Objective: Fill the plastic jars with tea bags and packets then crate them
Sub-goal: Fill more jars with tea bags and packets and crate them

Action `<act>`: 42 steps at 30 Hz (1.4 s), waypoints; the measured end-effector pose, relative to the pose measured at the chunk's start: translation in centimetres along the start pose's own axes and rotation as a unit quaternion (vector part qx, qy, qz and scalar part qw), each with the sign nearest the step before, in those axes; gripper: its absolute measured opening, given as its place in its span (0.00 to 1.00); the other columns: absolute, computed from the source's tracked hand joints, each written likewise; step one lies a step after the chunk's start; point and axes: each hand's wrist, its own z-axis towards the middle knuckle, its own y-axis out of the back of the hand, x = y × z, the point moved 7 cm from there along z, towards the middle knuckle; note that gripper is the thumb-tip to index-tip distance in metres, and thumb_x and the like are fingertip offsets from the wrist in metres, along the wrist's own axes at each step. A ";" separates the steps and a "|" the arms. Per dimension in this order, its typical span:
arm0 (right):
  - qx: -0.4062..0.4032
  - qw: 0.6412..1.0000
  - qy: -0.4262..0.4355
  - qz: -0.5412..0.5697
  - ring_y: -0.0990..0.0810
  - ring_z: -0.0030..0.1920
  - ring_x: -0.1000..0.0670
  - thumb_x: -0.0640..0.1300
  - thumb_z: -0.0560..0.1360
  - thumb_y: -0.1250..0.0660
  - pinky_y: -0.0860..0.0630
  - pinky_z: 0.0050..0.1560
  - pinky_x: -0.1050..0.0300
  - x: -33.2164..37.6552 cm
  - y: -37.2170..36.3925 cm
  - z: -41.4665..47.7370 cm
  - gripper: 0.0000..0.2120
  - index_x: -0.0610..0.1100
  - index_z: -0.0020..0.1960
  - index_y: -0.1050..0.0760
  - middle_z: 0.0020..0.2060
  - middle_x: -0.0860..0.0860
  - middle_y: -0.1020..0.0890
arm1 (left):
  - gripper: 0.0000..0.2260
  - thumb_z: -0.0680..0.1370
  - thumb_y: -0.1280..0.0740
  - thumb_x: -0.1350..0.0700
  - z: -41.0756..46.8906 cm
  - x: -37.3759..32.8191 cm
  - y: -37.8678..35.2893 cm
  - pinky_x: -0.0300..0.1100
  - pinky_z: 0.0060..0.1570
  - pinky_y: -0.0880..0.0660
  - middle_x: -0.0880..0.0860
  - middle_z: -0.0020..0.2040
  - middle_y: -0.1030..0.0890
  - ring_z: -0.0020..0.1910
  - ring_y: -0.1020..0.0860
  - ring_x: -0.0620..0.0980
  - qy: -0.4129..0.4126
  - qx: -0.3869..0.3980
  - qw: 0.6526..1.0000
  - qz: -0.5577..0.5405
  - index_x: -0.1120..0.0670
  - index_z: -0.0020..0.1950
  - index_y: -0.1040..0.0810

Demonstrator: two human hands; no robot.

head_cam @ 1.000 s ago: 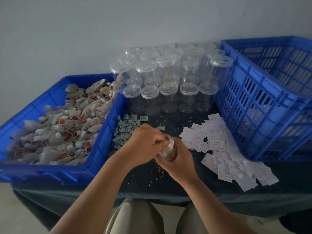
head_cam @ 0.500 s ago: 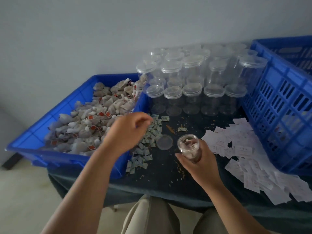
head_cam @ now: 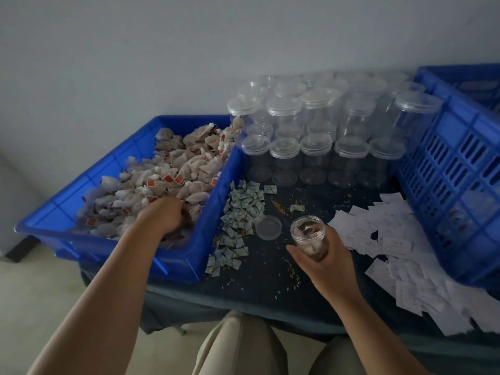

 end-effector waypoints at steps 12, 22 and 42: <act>0.002 1.000 -0.031 0.007 0.15 0.49 0.61 0.64 0.67 0.20 0.22 0.45 0.71 -0.5 -0.1 0.0 0.22 0.60 0.56 0.23 0.50 0.65 0.15 | 0.07 0.81 0.34 0.40 -4.4 1.1 9.4 0.44 0.34 0.29 0.43 0.38 0.19 0.31 0.23 0.37 -0.105 -0.359 0.858 -0.352 0.41 0.52 0.24; 0.009 0.999 -0.042 -0.002 0.15 0.49 0.59 0.57 0.69 0.17 0.20 0.46 0.68 -1.0 -0.2 0.1 0.20 0.58 0.56 0.23 0.49 0.64 0.16 | 0.16 0.79 0.29 0.39 -0.3 2.5 3.7 0.44 0.48 0.25 0.47 0.44 0.18 0.46 0.20 0.47 -0.015 0.027 0.986 0.165 0.52 0.49 0.17; 0.012 0.999 -0.042 -0.018 0.15 0.50 0.60 0.66 0.67 0.22 0.19 0.46 0.65 -0.7 -0.1 0.2 0.24 0.58 0.57 0.24 0.51 0.66 0.16 | 0.18 0.86 0.47 0.44 -3.0 2.2 7.2 0.47 0.31 0.31 0.53 0.38 0.21 0.36 0.22 0.53 -0.008 -0.337 0.926 -0.169 0.50 0.46 0.25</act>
